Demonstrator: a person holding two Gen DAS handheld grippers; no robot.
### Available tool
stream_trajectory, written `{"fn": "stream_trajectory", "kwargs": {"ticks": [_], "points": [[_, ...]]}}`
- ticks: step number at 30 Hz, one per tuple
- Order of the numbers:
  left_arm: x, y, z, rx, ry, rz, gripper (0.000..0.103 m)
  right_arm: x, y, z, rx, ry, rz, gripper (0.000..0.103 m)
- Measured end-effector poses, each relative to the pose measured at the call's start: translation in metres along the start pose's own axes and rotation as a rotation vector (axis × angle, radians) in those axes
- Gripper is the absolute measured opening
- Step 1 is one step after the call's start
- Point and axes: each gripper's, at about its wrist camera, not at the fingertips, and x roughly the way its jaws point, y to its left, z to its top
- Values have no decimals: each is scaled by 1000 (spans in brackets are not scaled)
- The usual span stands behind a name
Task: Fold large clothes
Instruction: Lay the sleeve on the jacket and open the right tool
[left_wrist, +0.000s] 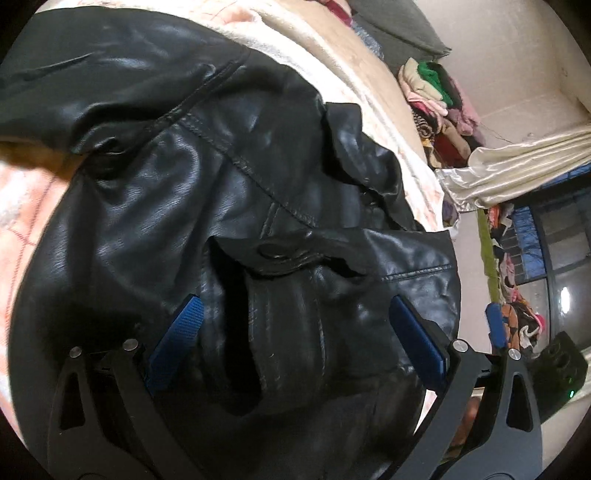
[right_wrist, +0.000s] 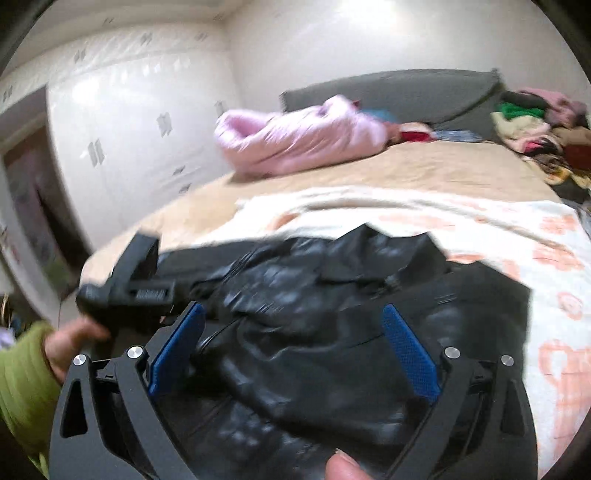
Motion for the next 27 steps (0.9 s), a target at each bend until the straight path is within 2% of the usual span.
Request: {"fn": "stream_trajectory", "kwargs": {"ticks": [1,3,5,6,7,8,9,12,18,20,22,24,27], "points": [[1,-2,0,11,-12,-25,93,-4,-7,2,18,-11,-11,90],[2,-5,0,23,-11,-25,83,-11,-21,4,62,-32,-33,86],[2,-13,0,68,-27,-4,45,-18,-33,6,95,-52,-52,84],[1,-17,0,82,-33,9,41,-22,-40,7,111,-65,-66,83],[0,-21,1,101,-42,18,30,-26,-46,8,123,-77,-82,83],[-2,-25,1,124,-49,12,12,-29,-51,8,133,-86,-95,83],[-5,-29,2,137,-62,14,7,-32,-57,8,145,-96,-114,83],[-19,-49,5,201,-100,-21,3,-39,-74,7,180,-119,-173,83],[-81,-133,25,410,-242,-130,1,-62,-121,2,331,-183,-251,80],[-97,-155,33,465,-280,-146,1,-66,-134,-3,383,-195,-270,79],[-108,-166,37,517,-322,-138,1,-66,-147,-9,441,-197,-275,78],[-109,-166,40,556,-356,-97,1,-63,-156,-13,474,-183,-293,78],[-95,-146,49,557,-344,-44,1,-53,-161,-18,481,-142,-319,78]]}}
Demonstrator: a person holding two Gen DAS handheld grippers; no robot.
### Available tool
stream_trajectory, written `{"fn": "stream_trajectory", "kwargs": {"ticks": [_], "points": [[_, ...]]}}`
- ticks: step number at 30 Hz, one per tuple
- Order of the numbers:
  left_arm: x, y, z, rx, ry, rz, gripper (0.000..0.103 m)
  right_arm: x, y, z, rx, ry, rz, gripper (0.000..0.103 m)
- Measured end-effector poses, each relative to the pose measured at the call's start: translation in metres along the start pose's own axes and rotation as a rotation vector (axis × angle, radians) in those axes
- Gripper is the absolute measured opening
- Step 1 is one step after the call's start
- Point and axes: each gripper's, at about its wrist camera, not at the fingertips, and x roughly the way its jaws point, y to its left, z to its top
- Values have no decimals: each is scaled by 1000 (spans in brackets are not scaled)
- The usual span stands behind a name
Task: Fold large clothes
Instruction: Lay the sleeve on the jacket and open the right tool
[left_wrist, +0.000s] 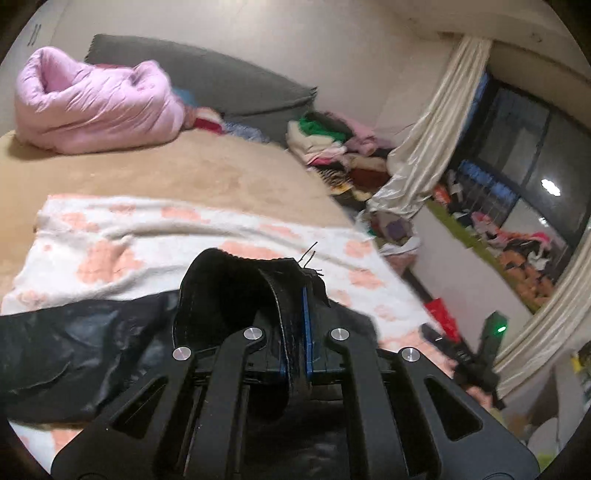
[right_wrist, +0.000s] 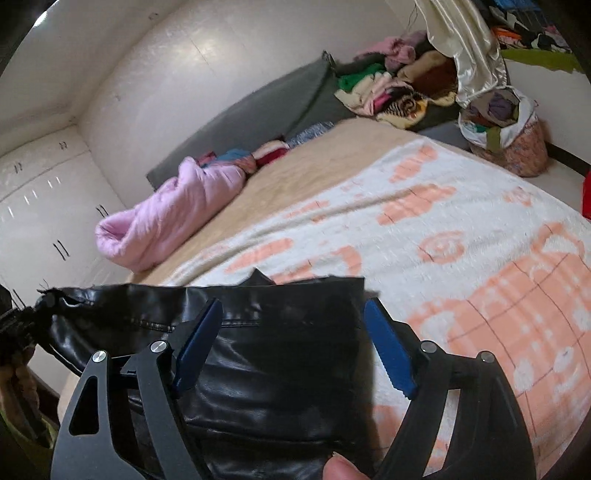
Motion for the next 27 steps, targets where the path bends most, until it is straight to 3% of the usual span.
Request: {"fn": "stream_trajectory", "kwargs": {"ticks": [5,7,9,15,22,25,27], "points": [[39,57,-33,-77,109,71,1,15,4,-5,-55,34,-61,75],[44,76,-45,-134,127,69,1,18,11,-8,-106,38,-89,75],[45,84,-57,-129,135,101,2,22,16,-11,-143,43,-99,74],[53,96,-82,-78,185,196,3,39,41,-25,-240,95,-64,65],[61,114,-97,-101,218,221,6,72,61,-40,-275,212,0,58],[63,118,-103,-106,230,227,7,97,52,-48,-308,299,-144,57],[65,122,-106,-117,236,229,8,109,36,-53,-262,357,-172,57]]}}
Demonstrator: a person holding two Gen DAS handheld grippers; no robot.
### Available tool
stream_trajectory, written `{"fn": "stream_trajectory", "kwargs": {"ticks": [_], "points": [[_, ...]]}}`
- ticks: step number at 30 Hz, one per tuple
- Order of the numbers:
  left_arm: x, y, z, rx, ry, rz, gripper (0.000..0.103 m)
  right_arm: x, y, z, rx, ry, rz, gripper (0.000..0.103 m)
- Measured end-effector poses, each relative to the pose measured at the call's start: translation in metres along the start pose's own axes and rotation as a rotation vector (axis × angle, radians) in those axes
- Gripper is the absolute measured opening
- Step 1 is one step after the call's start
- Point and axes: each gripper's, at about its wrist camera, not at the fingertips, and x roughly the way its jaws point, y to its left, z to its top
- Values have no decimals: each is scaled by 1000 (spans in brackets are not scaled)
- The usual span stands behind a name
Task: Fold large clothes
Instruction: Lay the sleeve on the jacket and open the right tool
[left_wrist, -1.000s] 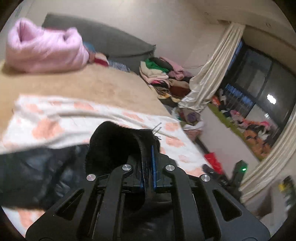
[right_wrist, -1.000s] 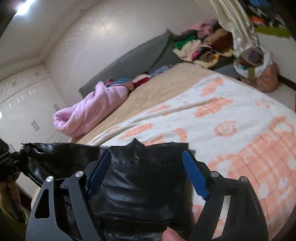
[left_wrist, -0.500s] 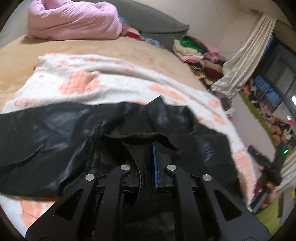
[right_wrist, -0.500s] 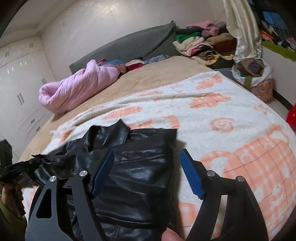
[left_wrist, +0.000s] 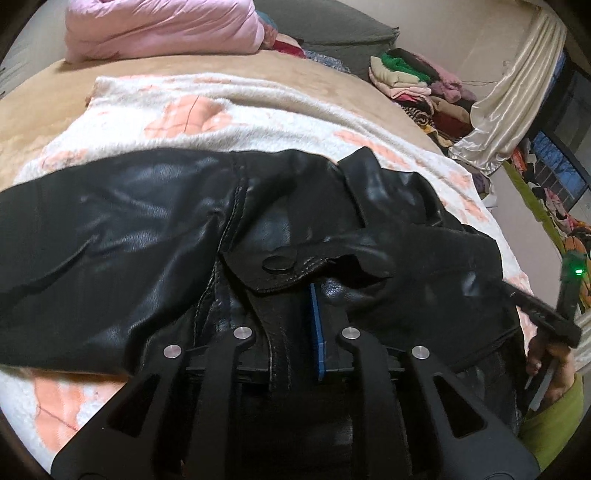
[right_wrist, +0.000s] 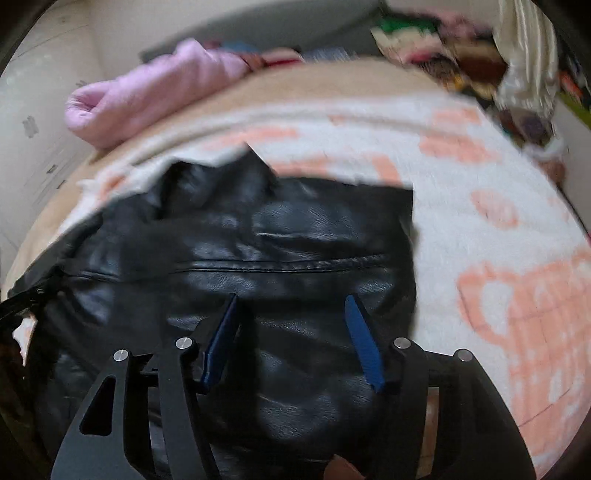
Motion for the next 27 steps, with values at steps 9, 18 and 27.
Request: {"fn": "stream_trajectory", "kwargs": {"ticks": [9,18,27], "points": [[4,12,-5,-46,-3,-48,13,6,-8,-2,48,12,44,58],[-64,-10,2,-16,-163,10,41,-35,5,-2,10,-94,94,59],[-34,-68,-17,136,-31,-25,38,-58,46,-13,-148,-148,94,62]]}}
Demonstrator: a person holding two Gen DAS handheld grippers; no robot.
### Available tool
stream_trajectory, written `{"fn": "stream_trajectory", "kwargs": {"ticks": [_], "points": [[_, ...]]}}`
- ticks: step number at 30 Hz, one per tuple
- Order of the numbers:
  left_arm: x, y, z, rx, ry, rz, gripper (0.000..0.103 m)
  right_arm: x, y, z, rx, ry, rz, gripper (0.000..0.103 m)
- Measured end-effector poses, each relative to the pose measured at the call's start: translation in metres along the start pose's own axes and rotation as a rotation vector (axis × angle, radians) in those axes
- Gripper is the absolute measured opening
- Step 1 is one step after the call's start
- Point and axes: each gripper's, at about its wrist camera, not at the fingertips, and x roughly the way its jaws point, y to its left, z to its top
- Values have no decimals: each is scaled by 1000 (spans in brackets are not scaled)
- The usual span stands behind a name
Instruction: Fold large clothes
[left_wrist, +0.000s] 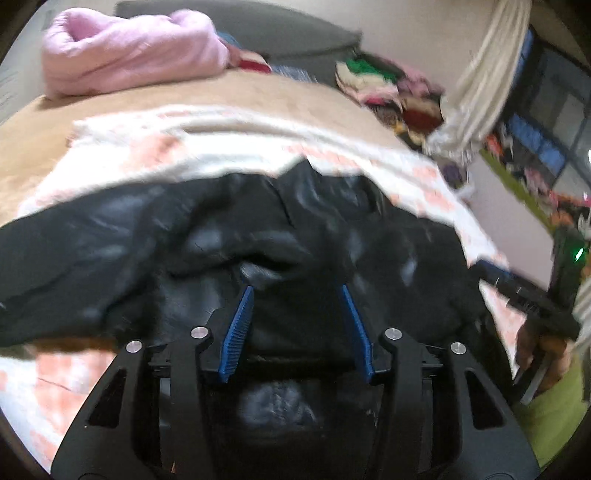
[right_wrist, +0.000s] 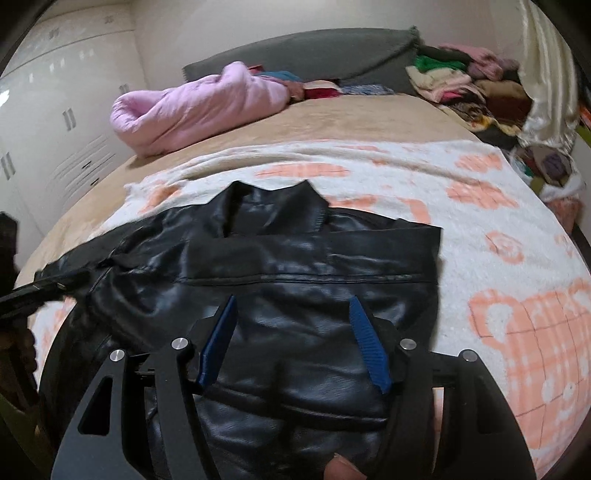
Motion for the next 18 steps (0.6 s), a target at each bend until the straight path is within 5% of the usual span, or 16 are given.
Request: {"fn": "stream_trajectory", "kwargs": {"ticks": [4,11,15,18], "points": [[31,-9,-18,56,104,94,38,1,15,-4,-49,17,20,62],[44,10,-28,-4,126,56,38,1,28,-8,-80,28,48,66],[41,8,-28,-6,122,56,38,48,16,-27,-36,231,-25,65],[39,8,-28,-16,118,54,38,55,14,-28,-27,250,-22,66]]}}
